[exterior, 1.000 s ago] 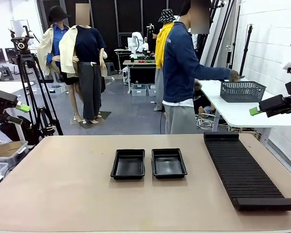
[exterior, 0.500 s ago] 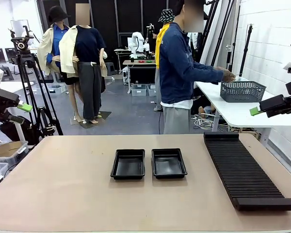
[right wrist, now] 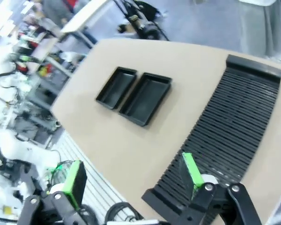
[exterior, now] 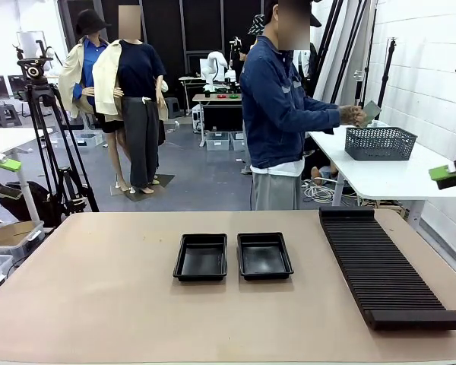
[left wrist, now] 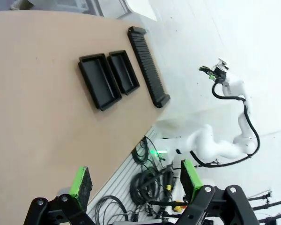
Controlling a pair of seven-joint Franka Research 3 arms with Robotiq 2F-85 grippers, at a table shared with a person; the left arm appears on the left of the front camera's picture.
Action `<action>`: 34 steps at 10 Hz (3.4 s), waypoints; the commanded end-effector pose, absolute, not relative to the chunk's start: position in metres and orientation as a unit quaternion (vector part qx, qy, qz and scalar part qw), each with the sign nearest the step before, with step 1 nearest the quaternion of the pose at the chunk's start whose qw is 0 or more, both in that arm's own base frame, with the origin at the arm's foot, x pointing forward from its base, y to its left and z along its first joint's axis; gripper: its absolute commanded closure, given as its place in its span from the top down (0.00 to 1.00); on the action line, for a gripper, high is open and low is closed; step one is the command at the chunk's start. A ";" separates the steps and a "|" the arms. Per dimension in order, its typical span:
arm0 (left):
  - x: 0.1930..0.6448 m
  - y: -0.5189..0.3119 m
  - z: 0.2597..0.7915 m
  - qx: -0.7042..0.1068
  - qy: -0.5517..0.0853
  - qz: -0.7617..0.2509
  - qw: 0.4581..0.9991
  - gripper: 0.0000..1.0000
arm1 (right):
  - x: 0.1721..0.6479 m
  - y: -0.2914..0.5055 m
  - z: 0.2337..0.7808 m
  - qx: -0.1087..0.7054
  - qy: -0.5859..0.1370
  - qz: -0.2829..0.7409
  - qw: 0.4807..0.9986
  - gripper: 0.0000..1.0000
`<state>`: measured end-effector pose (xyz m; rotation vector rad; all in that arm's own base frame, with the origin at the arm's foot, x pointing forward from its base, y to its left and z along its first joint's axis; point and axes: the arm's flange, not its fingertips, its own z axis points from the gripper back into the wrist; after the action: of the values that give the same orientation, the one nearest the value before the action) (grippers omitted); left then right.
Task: Inspect and transfer BCBs to ESD trays.
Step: Pick up the Blank PCB from the PCB Rack and place it in the left ESD tray.
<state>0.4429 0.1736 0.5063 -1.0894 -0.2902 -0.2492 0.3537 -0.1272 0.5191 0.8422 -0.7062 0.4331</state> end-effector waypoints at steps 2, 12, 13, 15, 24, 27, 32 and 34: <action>0.472 0.200 0.500 -0.565 -0.113 -0.121 0.808 1.00 | 0.389 -0.155 0.504 0.480 -0.280 0.237 0.797 1.00; 0.477 0.212 0.473 -0.590 -0.093 -0.102 0.795 1.00 | 0.406 -0.171 0.473 0.539 -0.268 0.230 0.765 1.00; 0.477 0.212 0.473 -0.590 -0.093 -0.102 0.795 1.00 | 0.406 -0.171 0.473 0.539 -0.268 0.230 0.765 1.00; 0.477 0.212 0.473 -0.590 -0.093 -0.102 0.795 1.00 | 0.406 -0.171 0.473 0.539 -0.268 0.230 0.765 1.00; 0.477 0.212 0.473 -0.590 -0.093 -0.102 0.795 1.00 | 0.406 -0.171 0.473 0.539 -0.268 0.230 0.765 1.00; 0.477 0.212 0.473 -0.590 -0.093 -0.102 0.795 1.00 | 0.406 -0.171 0.473 0.539 -0.268 0.230 0.765 1.00; 0.477 0.212 0.473 -0.590 -0.093 -0.102 0.795 1.00 | 0.406 -0.171 0.473 0.539 -0.268 0.230 0.765 1.00; 0.477 0.212 0.473 -0.590 -0.093 -0.102 0.795 1.00 | 0.406 -0.171 0.473 0.539 -0.268 0.230 0.765 1.00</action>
<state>0.4785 0.2111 0.4731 -1.2742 -0.2011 -0.2218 0.4051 -0.1728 0.4744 1.1522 -0.5699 0.4950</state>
